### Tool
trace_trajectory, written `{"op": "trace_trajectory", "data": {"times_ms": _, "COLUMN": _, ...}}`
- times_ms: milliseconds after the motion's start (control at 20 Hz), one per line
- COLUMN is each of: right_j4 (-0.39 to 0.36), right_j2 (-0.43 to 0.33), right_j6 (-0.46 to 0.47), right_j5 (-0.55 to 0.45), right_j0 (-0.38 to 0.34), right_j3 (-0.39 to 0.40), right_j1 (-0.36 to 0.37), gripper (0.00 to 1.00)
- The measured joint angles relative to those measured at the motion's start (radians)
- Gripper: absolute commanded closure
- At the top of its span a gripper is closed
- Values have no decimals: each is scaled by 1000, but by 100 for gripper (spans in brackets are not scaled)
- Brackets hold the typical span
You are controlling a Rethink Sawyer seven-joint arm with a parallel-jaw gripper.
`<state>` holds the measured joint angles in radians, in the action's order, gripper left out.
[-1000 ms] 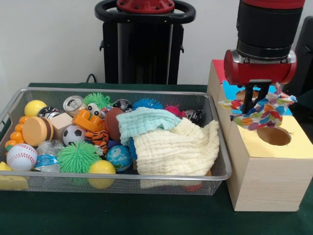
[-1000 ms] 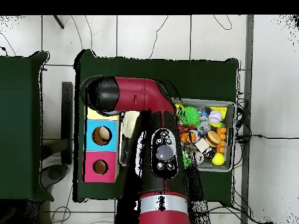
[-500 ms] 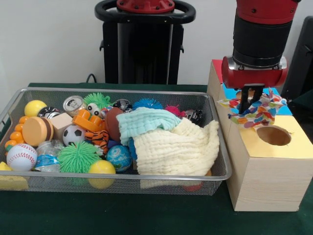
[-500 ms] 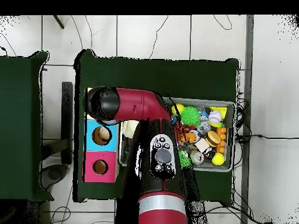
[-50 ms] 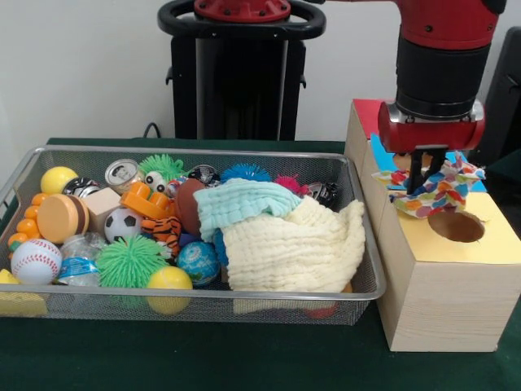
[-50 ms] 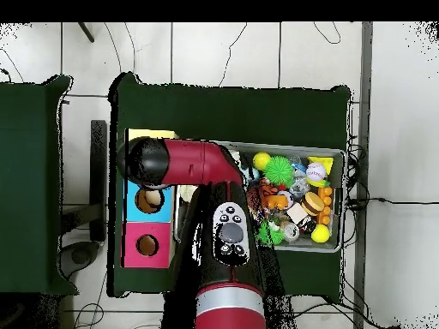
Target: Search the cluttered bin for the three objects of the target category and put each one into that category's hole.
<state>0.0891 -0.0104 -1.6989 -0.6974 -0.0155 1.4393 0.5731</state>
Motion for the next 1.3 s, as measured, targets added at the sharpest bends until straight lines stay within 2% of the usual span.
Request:
{"op": "trace_trajectory", "data": {"times_ms": 750, "right_j4": 47, "right_j2": 0, "right_j6": 0, "right_j5": 10, "right_j0": 30, "right_j3": 3, "right_j1": -3, "gripper": 100}}
{"op": "trace_trajectory", "data": {"times_ms": 1300, "right_j4": 63, "right_j2": 4, "right_j6": 0, "right_j5": 26, "right_j0": 67, "right_j3": -41, "right_j1": -53, "gripper": 100}}
